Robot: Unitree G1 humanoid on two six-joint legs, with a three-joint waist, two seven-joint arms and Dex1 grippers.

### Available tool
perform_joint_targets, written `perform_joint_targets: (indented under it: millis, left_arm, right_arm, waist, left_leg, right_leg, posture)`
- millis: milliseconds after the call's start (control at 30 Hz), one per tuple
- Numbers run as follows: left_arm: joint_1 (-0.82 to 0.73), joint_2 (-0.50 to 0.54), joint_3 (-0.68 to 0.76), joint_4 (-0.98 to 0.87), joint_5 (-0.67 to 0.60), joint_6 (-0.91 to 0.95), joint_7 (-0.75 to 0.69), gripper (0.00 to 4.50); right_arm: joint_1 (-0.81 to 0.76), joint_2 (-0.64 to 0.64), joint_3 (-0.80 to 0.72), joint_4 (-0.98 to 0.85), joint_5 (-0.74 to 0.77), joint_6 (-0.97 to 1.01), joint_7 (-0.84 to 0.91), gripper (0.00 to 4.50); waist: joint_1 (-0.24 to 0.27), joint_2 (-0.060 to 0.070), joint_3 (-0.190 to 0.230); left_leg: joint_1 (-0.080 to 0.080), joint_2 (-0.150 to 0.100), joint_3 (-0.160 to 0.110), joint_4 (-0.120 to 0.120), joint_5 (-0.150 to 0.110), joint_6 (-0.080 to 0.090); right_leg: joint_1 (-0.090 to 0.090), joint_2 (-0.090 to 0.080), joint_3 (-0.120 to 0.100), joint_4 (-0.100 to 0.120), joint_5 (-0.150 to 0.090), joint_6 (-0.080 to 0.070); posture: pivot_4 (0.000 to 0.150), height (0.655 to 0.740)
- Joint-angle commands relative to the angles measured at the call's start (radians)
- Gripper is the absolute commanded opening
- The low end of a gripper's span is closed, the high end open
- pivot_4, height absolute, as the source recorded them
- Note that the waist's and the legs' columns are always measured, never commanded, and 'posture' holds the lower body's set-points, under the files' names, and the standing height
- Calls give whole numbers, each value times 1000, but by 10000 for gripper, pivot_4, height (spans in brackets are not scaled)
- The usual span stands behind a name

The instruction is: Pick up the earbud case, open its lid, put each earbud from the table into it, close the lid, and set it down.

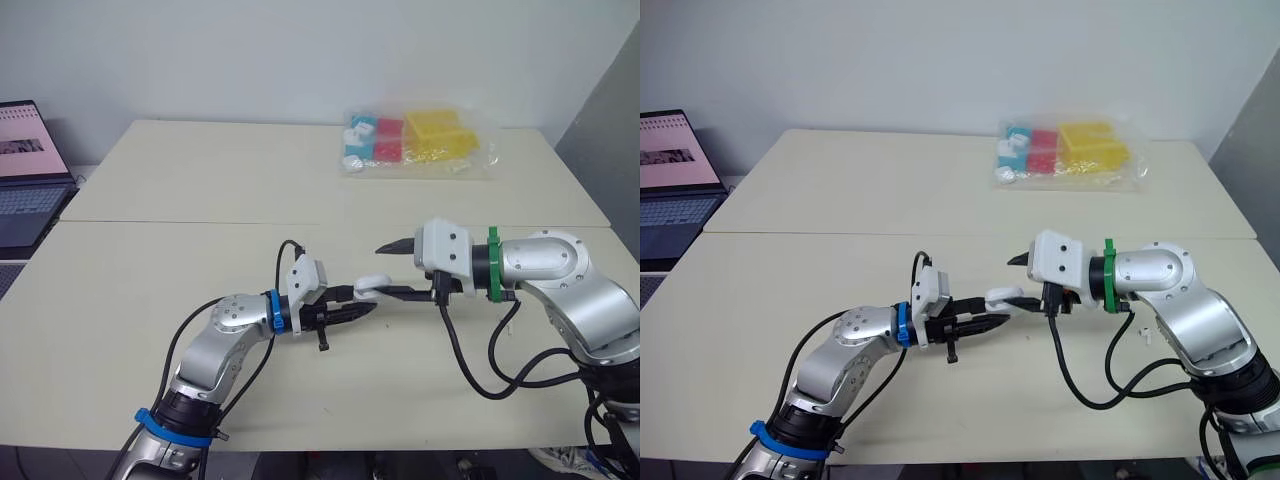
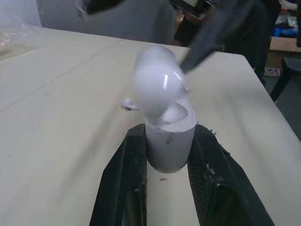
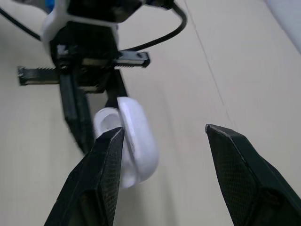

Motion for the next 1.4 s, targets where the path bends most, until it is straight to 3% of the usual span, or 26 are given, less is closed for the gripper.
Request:
perform_joint_targets:
  millis: [33,333,500,533,600,700,867,1033,1400]
  left_arm:
    - [0,-2,-7,-25,0,-31,-10,7938]
    - [-4,-22,18,5,15,-59,41,7938]
    - [22,-12,46,-1,58,-127,90,7938]
    - [35,-4,46,-13,64,-137,90,7938]
    - [53,12,57,-32,67,-147,92,7938]
    - [64,33,78,-58,54,-124,104,7938]
    - [62,61,88,-76,44,-102,100,7938]
    - [44,56,70,-86,34,-73,83,7938]
    - [30,64,66,-87,44,-60,72,7938]
  right_arm:
    - [-19,-10,-44,-17,20,21,-5,28476]
    - [39,-118,-227,-84,244,198,62,28476]
    - [289,-260,-481,-77,234,285,25,28476]
    - [361,-274,-520,-90,214,270,27,30267]
    - [485,-245,-609,-114,198,297,-30,34328]
    - [605,-166,-683,-139,143,302,-158,44736]
    - [712,-24,-699,-187,96,391,-354,45000]
    - [691,192,-682,-125,72,411,-543,45000]
    - [733,216,-575,6,22,294,-571,45000]
  waist:
    - [0,0,0]
    - [1,0,0]
    - [13,0,0]
    - [13,0,0]
    - [11,0,0]
    - [6,0,0]
    - [2,0,0]
    - [0,1,-1]
    - [-1,1,-1]
  left_leg:
    - [0,0,0,0,0,0]
    - [-1,0,0,0,0,0]
    - [-2,-1,1,0,0,0]
    - [-1,-1,1,-1,0,0]
    - [-1,-1,1,-1,0,0]
    - [0,0,1,-1,0,0]
    - [3,0,1,-1,0,0]
    - [5,0,1,-1,0,0]
    - [5,0,1,-3,0,0]
  right_leg:
    - [0,0,0,0,0,0]
    - [0,0,0,0,0,0]
    - [0,-1,-1,-1,0,0]
    - [0,-1,0,-2,0,0]
    - [0,-1,0,-2,0,0]
    - [0,-1,0,-1,-1,1]
    - [2,0,1,1,-1,1]
    - [4,0,1,0,-1,2]
    - [4,0,1,-1,-1,1]
  posture:
    - [1500,7400]
    - [1500,7400]
    - [1500,7400]
    - [1500,7400]
    - [1500,7400]
    - [1500,7400]
    - [1500,7400]
    - [1500,7400]
    - [1500,7400]
